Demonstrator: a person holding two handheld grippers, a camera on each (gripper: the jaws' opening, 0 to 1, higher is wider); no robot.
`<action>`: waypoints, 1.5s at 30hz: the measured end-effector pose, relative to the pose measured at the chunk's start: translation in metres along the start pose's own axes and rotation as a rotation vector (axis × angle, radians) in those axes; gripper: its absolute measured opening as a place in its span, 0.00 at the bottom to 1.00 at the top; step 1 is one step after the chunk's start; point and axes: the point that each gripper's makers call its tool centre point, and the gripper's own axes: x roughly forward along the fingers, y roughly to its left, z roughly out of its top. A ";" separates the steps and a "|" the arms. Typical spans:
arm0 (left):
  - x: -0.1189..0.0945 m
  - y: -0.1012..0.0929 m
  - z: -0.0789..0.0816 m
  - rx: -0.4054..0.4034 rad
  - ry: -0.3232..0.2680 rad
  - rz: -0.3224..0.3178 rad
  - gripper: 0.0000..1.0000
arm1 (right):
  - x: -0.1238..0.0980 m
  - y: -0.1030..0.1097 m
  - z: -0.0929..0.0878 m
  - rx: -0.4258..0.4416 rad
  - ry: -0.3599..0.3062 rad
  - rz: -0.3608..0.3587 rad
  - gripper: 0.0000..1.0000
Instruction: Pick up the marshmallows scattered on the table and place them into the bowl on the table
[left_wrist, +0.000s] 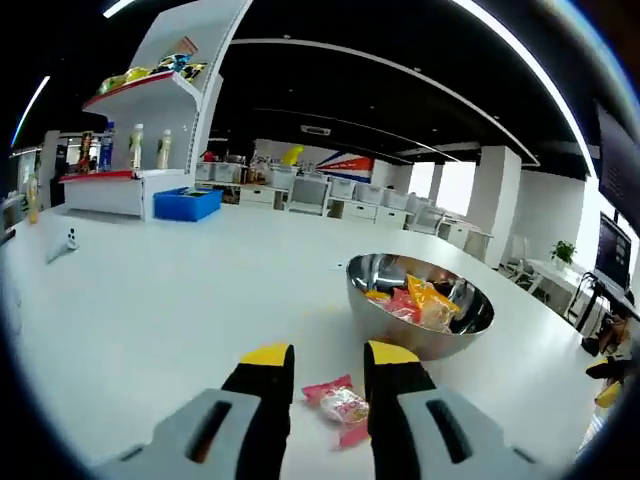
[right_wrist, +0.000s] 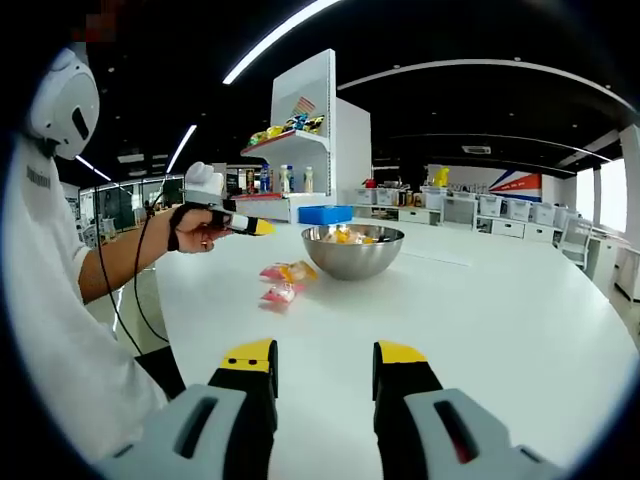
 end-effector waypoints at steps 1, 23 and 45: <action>0.002 0.000 -0.005 -0.013 0.016 0.003 0.30 | 0.000 0.000 0.000 0.002 0.000 0.000 0.37; 0.031 -0.010 -0.064 -0.047 0.163 0.117 0.40 | 0.001 -0.003 -0.010 0.018 0.008 -0.009 0.37; 0.025 -0.009 -0.060 -0.114 0.140 0.070 0.22 | 0.000 -0.008 -0.009 0.027 -0.005 -0.024 0.37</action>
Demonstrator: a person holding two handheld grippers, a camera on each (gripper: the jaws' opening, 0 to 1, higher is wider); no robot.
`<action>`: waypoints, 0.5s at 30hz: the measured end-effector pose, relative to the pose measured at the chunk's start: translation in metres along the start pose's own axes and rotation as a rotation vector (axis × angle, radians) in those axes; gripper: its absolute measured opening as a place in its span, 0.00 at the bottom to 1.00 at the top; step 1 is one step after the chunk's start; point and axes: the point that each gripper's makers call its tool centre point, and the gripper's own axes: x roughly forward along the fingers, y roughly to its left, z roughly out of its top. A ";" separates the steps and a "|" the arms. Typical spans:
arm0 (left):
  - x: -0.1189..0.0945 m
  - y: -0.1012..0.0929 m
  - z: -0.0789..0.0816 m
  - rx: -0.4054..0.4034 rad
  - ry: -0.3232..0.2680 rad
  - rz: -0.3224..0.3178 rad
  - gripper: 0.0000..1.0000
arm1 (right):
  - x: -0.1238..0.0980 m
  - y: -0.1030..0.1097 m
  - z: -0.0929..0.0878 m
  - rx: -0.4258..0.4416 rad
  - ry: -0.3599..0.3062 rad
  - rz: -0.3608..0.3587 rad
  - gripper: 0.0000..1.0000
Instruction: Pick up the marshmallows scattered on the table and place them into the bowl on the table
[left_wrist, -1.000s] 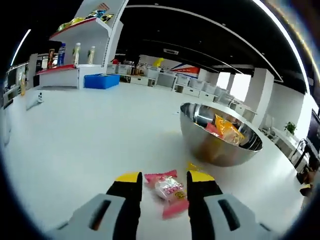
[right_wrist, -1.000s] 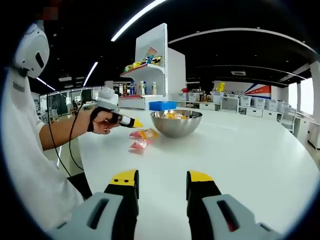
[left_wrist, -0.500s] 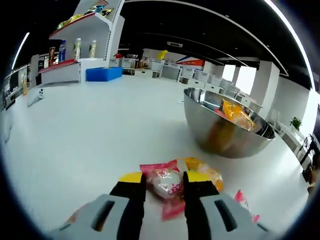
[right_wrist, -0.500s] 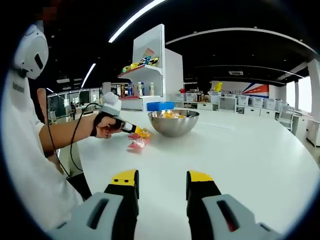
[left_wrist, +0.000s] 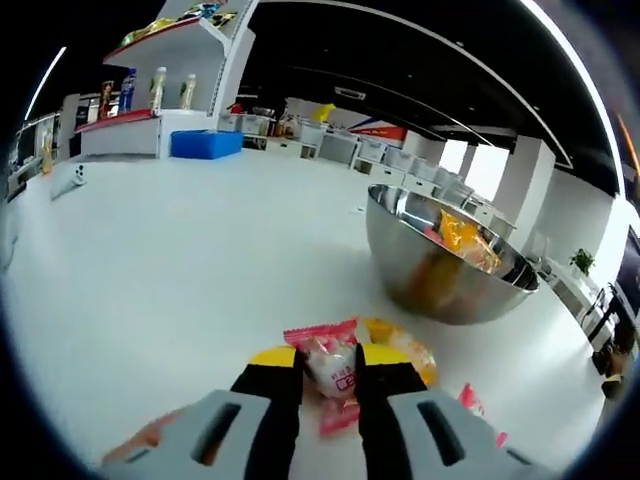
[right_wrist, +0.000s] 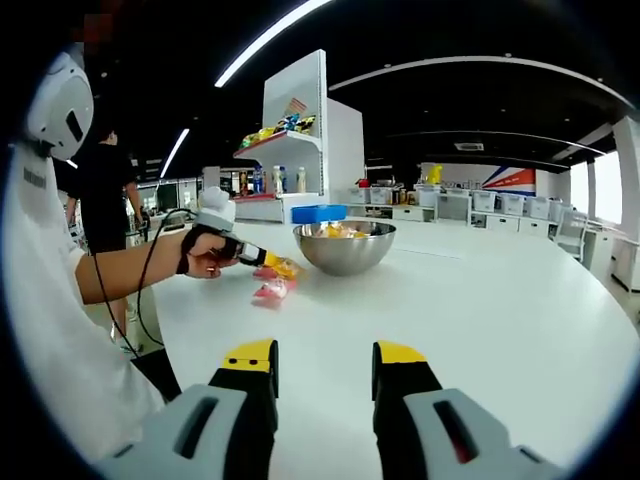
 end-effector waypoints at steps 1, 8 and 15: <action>-0.001 0.000 0.001 -0.002 -0.003 -0.004 0.22 | 0.000 0.000 0.000 0.000 0.000 -0.001 0.37; -0.014 0.008 0.008 0.005 -0.048 -0.032 0.22 | -0.001 0.001 0.001 -0.001 0.001 -0.007 0.37; -0.039 0.006 0.035 0.007 -0.211 -0.158 0.22 | 0.001 0.003 0.003 -0.004 0.003 -0.004 0.37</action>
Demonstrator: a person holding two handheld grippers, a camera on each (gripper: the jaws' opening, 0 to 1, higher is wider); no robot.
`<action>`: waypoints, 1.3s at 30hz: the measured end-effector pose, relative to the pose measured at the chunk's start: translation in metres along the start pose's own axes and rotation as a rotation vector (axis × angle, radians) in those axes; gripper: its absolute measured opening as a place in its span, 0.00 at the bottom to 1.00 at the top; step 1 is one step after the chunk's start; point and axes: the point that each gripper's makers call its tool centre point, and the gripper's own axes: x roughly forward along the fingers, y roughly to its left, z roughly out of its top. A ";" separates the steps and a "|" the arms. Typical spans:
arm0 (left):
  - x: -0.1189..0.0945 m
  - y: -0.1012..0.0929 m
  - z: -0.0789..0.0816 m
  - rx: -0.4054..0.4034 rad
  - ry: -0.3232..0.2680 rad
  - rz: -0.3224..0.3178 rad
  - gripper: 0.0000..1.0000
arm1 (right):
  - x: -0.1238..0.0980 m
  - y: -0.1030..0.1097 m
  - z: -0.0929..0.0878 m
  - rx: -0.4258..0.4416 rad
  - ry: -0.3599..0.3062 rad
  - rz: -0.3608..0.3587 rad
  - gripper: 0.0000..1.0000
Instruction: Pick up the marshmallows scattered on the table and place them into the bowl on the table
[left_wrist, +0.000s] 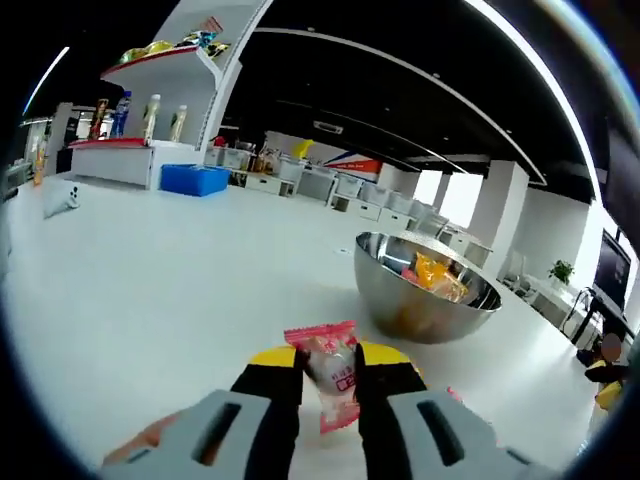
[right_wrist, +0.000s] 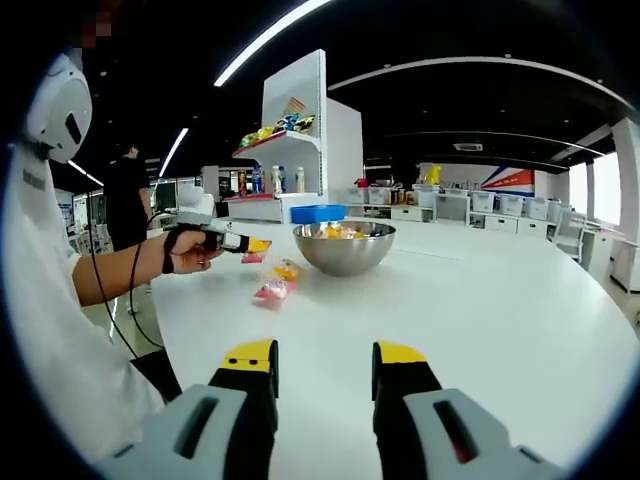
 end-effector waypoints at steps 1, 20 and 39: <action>-0.004 -0.001 0.005 -0.001 -0.024 -0.021 0.22 | 0.000 0.001 0.000 -0.002 0.001 0.002 0.37; -0.082 -0.023 0.043 0.237 -0.172 -0.269 0.22 | 0.005 0.004 0.006 -0.023 0.002 0.020 0.37; -0.108 -0.040 0.057 0.290 -0.231 -0.314 0.22 | 0.003 0.007 0.013 -0.024 0.000 0.016 0.37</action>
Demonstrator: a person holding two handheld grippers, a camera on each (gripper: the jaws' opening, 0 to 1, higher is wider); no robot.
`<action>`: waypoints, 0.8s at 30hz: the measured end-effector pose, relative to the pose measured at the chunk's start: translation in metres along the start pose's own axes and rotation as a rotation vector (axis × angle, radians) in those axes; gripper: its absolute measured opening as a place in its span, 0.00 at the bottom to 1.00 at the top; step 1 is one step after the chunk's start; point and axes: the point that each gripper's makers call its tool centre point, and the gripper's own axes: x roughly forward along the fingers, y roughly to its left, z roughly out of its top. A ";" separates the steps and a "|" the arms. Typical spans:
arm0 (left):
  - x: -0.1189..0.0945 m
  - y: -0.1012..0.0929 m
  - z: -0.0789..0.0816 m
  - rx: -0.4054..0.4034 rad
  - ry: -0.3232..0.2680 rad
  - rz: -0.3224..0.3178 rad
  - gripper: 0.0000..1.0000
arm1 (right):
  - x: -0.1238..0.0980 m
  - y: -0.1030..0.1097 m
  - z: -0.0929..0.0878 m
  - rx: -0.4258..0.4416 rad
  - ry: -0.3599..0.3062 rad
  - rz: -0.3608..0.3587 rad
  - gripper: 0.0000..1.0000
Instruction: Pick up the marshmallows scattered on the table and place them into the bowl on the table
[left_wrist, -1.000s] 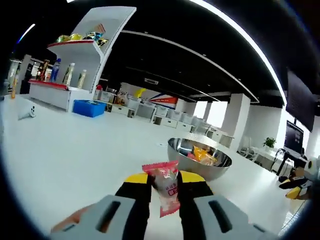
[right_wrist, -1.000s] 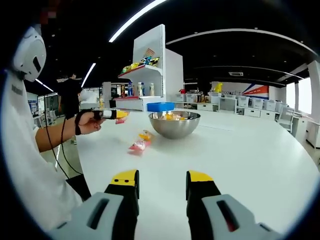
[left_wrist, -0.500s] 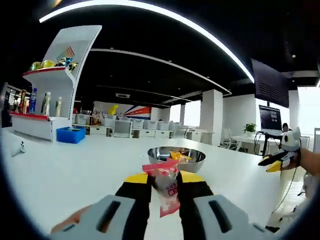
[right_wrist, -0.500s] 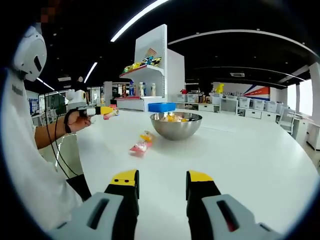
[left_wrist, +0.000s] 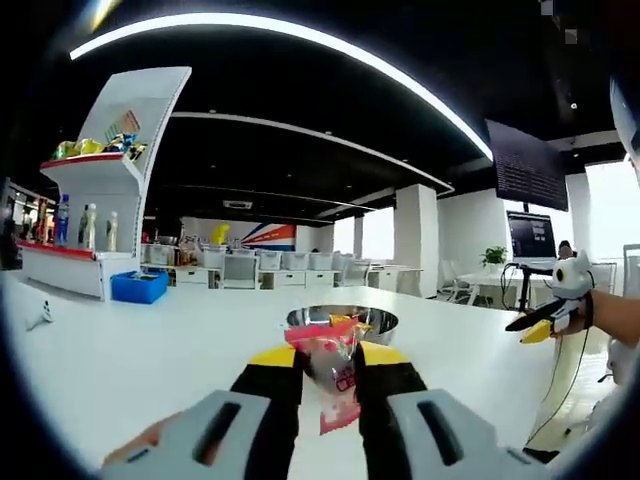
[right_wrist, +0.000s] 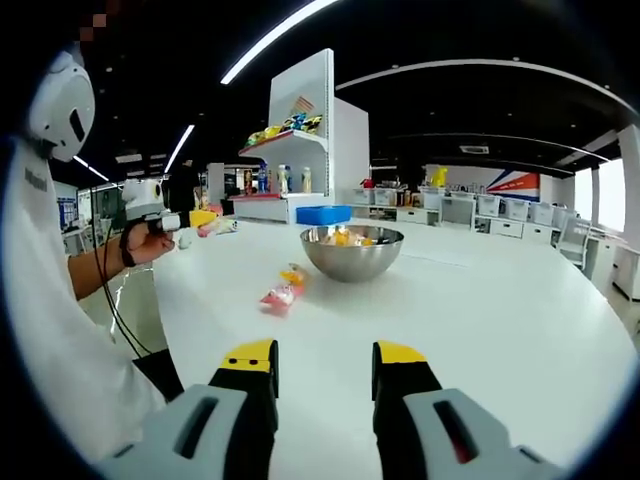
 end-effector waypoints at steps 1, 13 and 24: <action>0.001 0.000 0.002 0.001 -0.002 -0.004 0.22 | 0.000 0.000 0.001 -0.001 -0.001 -0.001 0.37; 0.036 0.002 0.033 -0.042 -0.006 -0.078 0.22 | -0.002 -0.002 0.004 -0.006 0.000 -0.005 0.37; 0.099 -0.011 0.054 -0.024 0.011 -0.147 0.22 | -0.003 -0.001 0.005 -0.004 -0.011 -0.015 0.37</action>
